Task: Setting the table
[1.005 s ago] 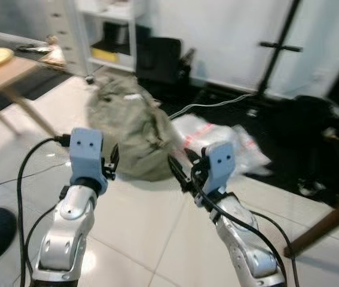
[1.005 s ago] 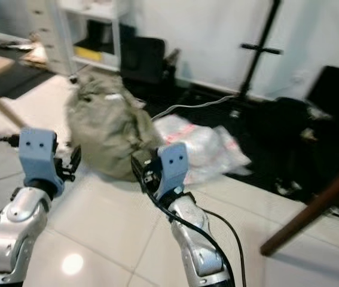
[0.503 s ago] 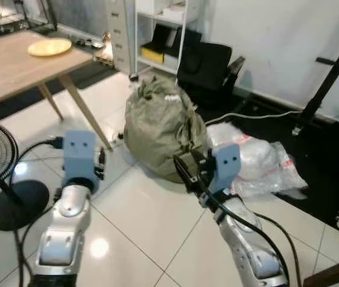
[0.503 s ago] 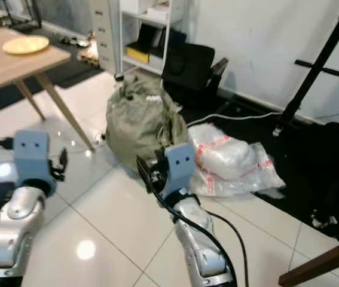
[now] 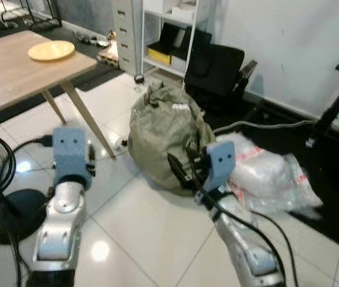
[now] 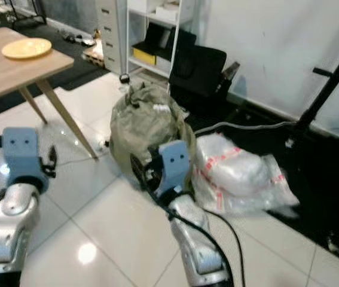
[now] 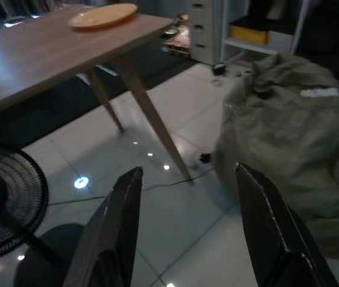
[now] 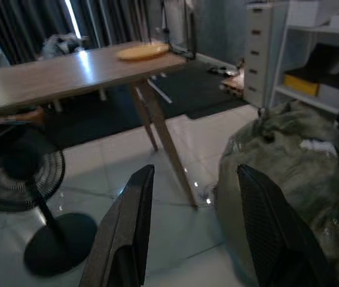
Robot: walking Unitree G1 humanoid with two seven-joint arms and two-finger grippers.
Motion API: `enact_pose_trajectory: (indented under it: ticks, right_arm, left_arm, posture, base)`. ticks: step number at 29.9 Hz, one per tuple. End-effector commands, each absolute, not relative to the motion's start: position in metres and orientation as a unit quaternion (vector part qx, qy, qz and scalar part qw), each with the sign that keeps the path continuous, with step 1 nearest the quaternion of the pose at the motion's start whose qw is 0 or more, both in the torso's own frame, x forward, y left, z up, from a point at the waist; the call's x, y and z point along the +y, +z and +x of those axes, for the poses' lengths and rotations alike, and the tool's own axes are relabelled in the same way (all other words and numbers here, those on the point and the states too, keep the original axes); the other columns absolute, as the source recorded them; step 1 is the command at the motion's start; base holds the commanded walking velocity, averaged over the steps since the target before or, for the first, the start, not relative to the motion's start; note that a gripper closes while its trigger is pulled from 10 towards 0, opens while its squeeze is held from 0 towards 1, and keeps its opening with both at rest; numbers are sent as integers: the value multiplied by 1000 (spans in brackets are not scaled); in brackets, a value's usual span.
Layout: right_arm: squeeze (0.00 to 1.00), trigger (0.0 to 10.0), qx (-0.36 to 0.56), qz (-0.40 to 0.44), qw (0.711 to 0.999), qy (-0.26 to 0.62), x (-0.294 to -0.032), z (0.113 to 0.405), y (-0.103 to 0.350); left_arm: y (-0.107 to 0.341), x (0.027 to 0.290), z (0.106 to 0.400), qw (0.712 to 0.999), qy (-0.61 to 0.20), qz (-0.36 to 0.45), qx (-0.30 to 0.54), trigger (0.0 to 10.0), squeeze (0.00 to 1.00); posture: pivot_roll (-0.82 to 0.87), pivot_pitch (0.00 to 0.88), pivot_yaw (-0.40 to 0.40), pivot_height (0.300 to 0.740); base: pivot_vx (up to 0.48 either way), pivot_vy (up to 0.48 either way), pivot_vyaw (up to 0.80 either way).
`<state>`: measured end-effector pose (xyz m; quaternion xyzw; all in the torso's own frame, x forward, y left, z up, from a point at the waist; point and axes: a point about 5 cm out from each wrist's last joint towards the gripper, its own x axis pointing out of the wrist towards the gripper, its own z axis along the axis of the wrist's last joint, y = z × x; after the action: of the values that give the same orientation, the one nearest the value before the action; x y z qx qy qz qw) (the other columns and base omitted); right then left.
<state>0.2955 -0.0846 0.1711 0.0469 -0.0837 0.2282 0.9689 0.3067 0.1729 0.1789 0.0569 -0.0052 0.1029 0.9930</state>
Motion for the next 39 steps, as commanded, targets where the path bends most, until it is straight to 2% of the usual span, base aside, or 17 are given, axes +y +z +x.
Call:
enact_pose_trajectory:
  ticks: [1, 8, 10, 11, 13, 17, 18, 26, 29, 35, 39]
  right_arm:
    - [0, 10000, -79, 47, 969, 229, -83, 295, 169]
    - [0, 10000, -73, 45, 982, 171, -97, 303, 168]
    - [0, 10000, -73, 37, 990, 110, -114, 309, 168]
    - [0, 10000, -73, 37, 990, 110, -114, 309, 168]
    - [0, 10000, -75, 28, 995, 53, -135, 314, 170]
    - [0, 10000, -79, 24, 996, 17, -151, 315, 172]
    - [0, 10000, -83, 16, 996, -17, -168, 315, 175]
    - [0, 10000, -90, 18, 992, -83, -201, 320, 183]
    - [0, 10000, -91, 16, 992, -82, -201, 320, 184]
    - [0, 10000, -104, -43, 993, 24, -175, 321, 188]
    - [0, 10000, -108, -39, 993, 28, -174, 323, 190]
  left_arm:
    - [174, 177, 305, 992, 113, 60, 5, 10000, 0]
    - [173, 169, 307, 993, 88, 80, 0, 10000, 0]
    - [174, 161, 311, 994, 66, 89, -6, 10000, 0]
    - [174, 161, 311, 994, 66, 89, -6, 10000, 0]
    - [174, 155, 315, 995, 46, 89, -6, 10000, 0]
    - [173, 151, 319, 995, 34, 88, -8, 10000, 0]
    - [174, 148, 324, 996, 23, 84, -11, 10000, 0]
    - [181, 139, 334, 997, -2, 77, -26, 10000, 0]
    - [181, 139, 334, 997, -3, 77, -27, 10000, 0]
    - [183, 140, 334, 996, -10, 77, -34, 10000, 0]
    - [184, 140, 335, 996, -11, 75, -38, 10000, 0]
  posture:
    - [23, 0, 64, 740]
    - [19, 0, 83, 740]
    - [15, 0, 90, 740]
    - [15, 0, 90, 740]
    - [-1, 0, 106, 740]
    - [-9, 0, 110, 740]
    - [-17, 0, 112, 740]
    - [-25, 0, 118, 740]
    - [-25, 0, 120, 740]
    - [-18, 0, 111, 740]
    - [-13, 0, 103, 740]
  base:
    - [454, 0, 775]
    - [449, 0, 775]
    - [450, 0, 756]
    - [450, 0, 750]
    - [446, 0, 0]
    - [446, 0, 0]
    - [442, 0, 0]
    - [437, 0, 0]
    - [431, 0, 0]
    - [427, 0, 0]
    - [426, 0, 0]
